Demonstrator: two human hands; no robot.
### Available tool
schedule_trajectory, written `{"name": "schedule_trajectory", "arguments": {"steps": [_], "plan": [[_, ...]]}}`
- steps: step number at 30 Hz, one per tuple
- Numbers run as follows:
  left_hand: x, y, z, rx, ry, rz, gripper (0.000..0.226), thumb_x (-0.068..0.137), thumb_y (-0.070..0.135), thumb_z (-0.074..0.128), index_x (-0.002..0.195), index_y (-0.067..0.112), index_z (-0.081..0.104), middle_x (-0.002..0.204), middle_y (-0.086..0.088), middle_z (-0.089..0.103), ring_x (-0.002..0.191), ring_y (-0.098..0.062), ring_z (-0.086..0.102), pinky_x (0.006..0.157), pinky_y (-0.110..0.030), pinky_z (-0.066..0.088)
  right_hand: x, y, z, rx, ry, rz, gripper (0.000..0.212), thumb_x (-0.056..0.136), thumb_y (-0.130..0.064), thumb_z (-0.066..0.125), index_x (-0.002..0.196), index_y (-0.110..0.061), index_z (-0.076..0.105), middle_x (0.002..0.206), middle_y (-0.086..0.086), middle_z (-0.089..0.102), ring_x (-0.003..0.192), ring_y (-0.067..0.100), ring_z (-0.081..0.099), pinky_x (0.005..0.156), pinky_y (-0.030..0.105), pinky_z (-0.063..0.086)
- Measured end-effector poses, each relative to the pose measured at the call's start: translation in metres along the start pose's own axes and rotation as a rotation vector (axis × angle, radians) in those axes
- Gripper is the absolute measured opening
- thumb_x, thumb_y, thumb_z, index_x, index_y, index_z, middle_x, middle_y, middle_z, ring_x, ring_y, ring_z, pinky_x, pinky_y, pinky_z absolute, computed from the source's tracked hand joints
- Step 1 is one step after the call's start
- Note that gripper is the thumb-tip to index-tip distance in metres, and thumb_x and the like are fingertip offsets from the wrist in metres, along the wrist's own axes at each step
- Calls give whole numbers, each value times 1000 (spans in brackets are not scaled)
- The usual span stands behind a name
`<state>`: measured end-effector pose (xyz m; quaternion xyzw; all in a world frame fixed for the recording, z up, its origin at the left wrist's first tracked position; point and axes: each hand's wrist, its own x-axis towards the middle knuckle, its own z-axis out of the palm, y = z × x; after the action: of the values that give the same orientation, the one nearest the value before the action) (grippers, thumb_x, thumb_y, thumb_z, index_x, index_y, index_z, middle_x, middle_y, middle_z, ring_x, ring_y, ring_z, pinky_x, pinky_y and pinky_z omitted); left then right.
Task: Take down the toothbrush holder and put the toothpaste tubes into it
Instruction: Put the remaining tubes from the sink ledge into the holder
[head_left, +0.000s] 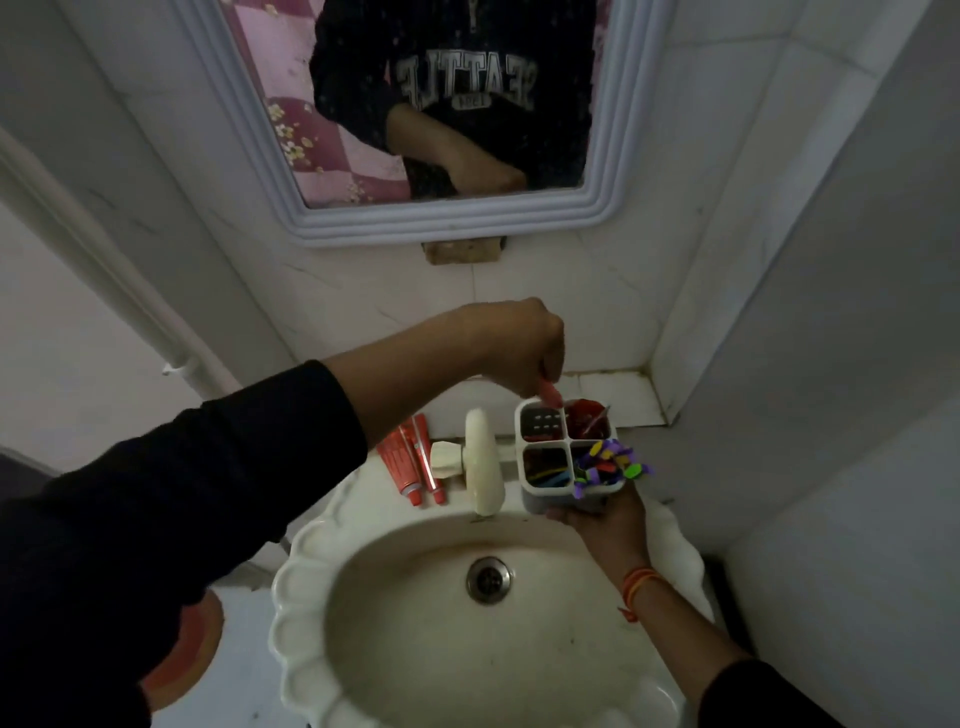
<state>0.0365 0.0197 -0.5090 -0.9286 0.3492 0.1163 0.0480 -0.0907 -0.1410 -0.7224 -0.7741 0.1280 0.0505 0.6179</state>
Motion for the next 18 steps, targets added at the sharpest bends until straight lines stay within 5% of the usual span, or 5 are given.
{"name": "schedule_trajectory", "arguments": {"steps": [5,7,10,14,18], "plan": [[5,20,22,35,-39,-75,27,86,24,78,112,21,77,111,2,72,98,-15,68,76,-27,56,9,1,4,597,-43,97,48,82,27,55,123,3,53,98,8,75,86,27,74,52,40,61],[4,20,34,-3,-46,-95,27,84,20,79,111,22,77,110,0,72,95,-17,69,78,-30,59,8,-1,4,685,-34,123,53,79,9,72,127,0,51,105,14,71,90,29,73,57,49,62],[1,16,45,-73,-25,-138,31,82,20,80,112,24,77,110,-1,72,93,-18,70,80,-34,61,6,0,4,592,-6,90,89,44,-9,96,123,-7,54,112,10,66,108,44,63,71,62,58],[-11,7,38,-278,58,-160,30,83,25,80,113,20,78,104,2,78,94,-12,72,90,-28,58,15,16,5,397,20,7,76,56,32,75,119,-7,56,110,6,66,115,45,60,72,54,62],[-32,-25,43,-526,206,-260,16,83,20,80,98,14,82,68,19,71,74,-8,77,87,-24,59,21,25,4,170,35,-74,81,40,-1,96,105,-37,66,107,-5,72,110,30,67,88,62,56]]}}
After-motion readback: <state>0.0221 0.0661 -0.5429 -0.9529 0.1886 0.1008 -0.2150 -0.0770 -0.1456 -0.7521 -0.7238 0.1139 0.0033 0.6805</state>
